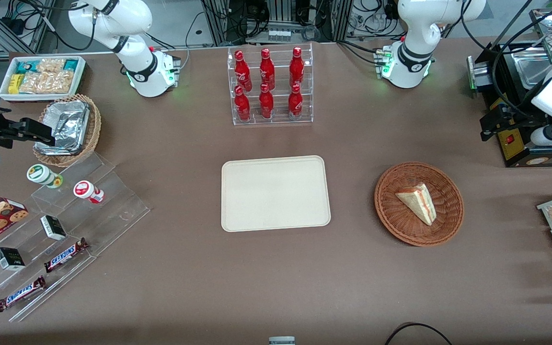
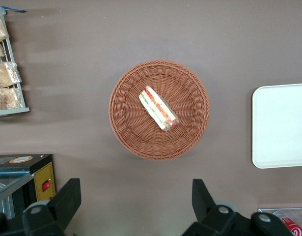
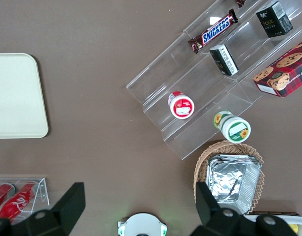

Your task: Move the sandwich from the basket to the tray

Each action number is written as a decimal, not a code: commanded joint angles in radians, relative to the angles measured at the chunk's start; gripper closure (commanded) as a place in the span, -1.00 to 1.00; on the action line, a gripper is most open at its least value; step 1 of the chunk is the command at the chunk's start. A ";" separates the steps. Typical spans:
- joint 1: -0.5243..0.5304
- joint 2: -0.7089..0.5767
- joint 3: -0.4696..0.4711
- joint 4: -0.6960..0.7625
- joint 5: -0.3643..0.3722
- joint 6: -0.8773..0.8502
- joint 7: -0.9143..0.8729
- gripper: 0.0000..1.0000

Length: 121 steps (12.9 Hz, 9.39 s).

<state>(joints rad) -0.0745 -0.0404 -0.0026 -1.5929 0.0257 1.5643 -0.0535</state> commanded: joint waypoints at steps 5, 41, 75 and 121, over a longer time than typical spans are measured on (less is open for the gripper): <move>0.007 0.036 -0.008 -0.004 -0.010 -0.021 0.004 -1.00; -0.054 0.306 -0.013 -0.668 0.000 1.020 -0.510 -0.27; -0.596 0.775 -0.162 0.177 0.042 0.560 -0.661 1.00; -0.025 -0.055 0.003 -0.081 0.026 -0.016 0.073 -1.00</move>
<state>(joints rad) -0.0831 -0.0963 -0.0165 -1.6782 0.0651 1.5494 -0.0038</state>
